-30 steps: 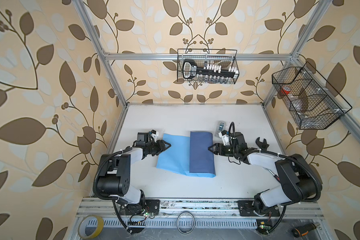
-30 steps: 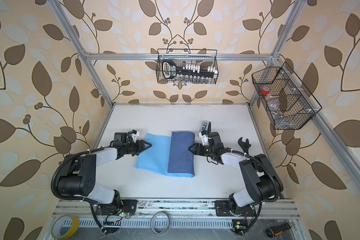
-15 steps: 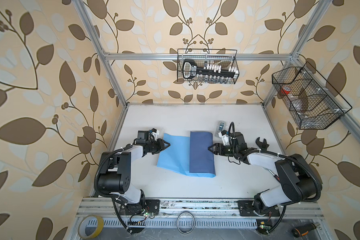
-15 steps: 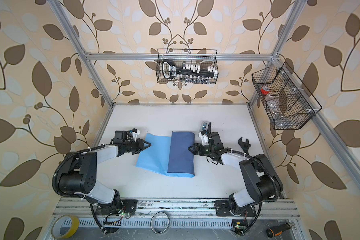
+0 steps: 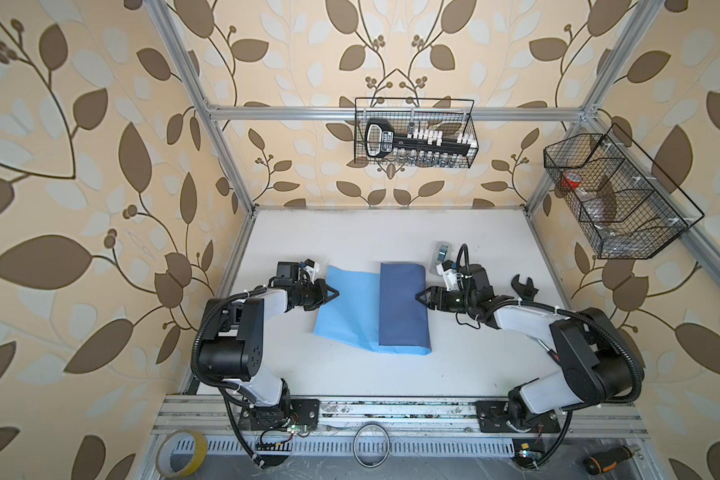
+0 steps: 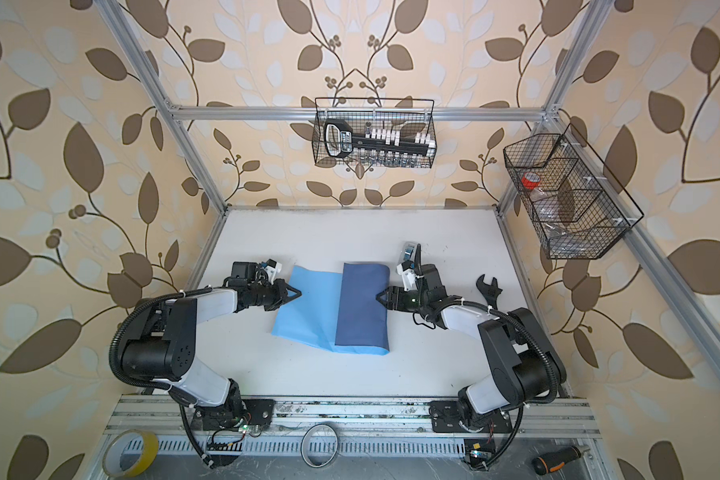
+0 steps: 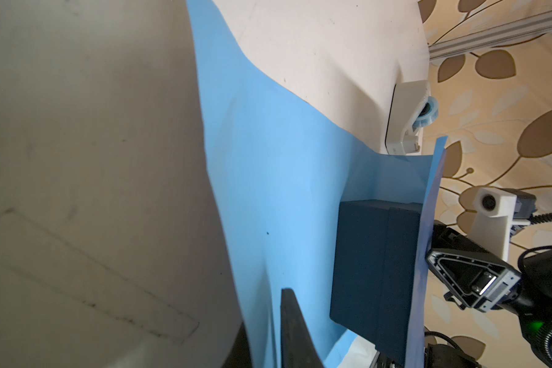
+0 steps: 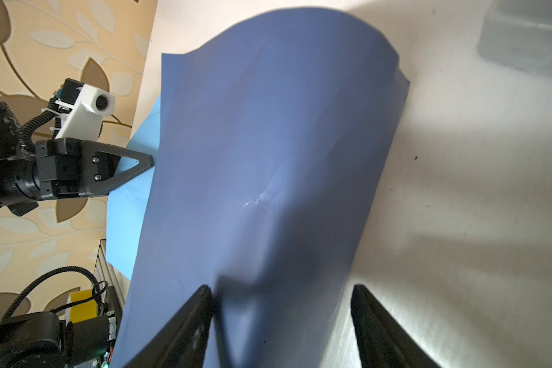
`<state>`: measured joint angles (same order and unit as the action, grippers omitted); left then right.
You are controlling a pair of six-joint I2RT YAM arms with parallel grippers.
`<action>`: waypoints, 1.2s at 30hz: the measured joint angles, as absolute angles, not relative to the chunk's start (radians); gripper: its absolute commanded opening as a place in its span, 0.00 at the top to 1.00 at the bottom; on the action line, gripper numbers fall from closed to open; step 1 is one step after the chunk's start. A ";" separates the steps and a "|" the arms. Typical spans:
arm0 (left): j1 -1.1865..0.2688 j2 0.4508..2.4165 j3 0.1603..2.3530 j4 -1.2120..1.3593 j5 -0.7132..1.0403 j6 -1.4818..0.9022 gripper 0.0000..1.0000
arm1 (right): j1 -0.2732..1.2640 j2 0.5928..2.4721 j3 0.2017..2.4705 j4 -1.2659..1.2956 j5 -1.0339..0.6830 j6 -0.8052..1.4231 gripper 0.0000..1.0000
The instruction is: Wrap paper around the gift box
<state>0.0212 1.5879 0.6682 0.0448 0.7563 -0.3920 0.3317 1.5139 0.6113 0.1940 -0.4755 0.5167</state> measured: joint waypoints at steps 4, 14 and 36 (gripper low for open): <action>0.021 1.585 0.668 0.048 0.757 -0.393 0.92 | 0.332 1.514 0.611 0.194 -0.475 0.516 0.31; 0.002 1.554 0.658 0.104 0.789 -0.445 1.00 | 0.332 1.514 0.611 0.195 -0.476 0.516 0.32; -0.327 1.353 0.726 0.024 0.614 -0.717 1.00 | 0.340 1.513 0.611 0.200 -0.465 0.520 0.33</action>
